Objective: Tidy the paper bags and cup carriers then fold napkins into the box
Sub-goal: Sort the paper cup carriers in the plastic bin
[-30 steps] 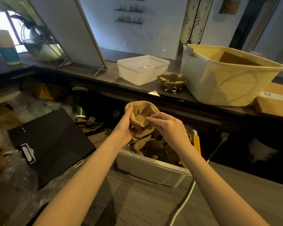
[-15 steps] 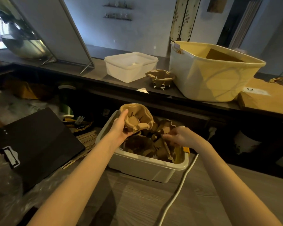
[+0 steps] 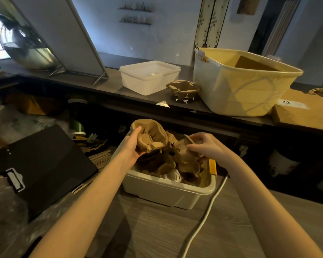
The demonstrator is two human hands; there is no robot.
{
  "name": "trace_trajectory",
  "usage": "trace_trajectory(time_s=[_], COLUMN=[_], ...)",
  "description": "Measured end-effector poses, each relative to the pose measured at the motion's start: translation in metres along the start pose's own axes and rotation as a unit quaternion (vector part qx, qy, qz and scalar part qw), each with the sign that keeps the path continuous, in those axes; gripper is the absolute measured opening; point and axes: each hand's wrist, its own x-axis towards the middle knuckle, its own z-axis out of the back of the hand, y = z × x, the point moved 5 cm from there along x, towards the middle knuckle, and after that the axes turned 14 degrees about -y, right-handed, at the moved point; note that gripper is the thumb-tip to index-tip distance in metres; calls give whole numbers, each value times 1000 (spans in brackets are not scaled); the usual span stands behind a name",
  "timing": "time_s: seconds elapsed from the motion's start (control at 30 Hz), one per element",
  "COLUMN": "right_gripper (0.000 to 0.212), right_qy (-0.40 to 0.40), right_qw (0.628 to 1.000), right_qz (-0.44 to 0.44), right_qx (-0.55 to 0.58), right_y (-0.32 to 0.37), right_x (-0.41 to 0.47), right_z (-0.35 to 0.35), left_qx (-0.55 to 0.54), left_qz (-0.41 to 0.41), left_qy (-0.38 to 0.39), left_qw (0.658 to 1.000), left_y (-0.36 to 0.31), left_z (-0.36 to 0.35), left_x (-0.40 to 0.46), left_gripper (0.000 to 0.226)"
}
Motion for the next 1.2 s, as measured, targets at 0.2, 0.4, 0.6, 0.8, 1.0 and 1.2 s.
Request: trace_trajectory(time_s=[0.2, 0.4, 0.6, 0.8, 1.0, 1.2], right_gripper=[41, 44, 43, 35, 36, 40], right_qy=[-78, -215, -305, -273, -222, -174], right_qw=[985, 945, 883, 859, 874, 888], right_qz=[51, 235, 349, 405, 403, 380], right_qx=[145, 74, -76, -150, -158, -193], right_y=[26, 59, 77, 73, 73, 73], right_x=[-7, -25, -38, -36, -32, -27], right_z=[17, 6, -21, -40, -44, -48], left_qx=[-1, 21, 6, -12, -5, -22], left_qz=[-15, -38, -39, -34, -82, -73], left_qy=[6, 69, 103, 113, 110, 128], left_qw=[1000, 997, 994, 993, 991, 989], left_y=[-6, -8, -7, -4, -2, 5], left_z=[-1, -21, -30, -29, -26, -29], left_x=[-2, -25, -33, -29, -26, -26], left_gripper=[47, 38, 38, 52, 52, 48])
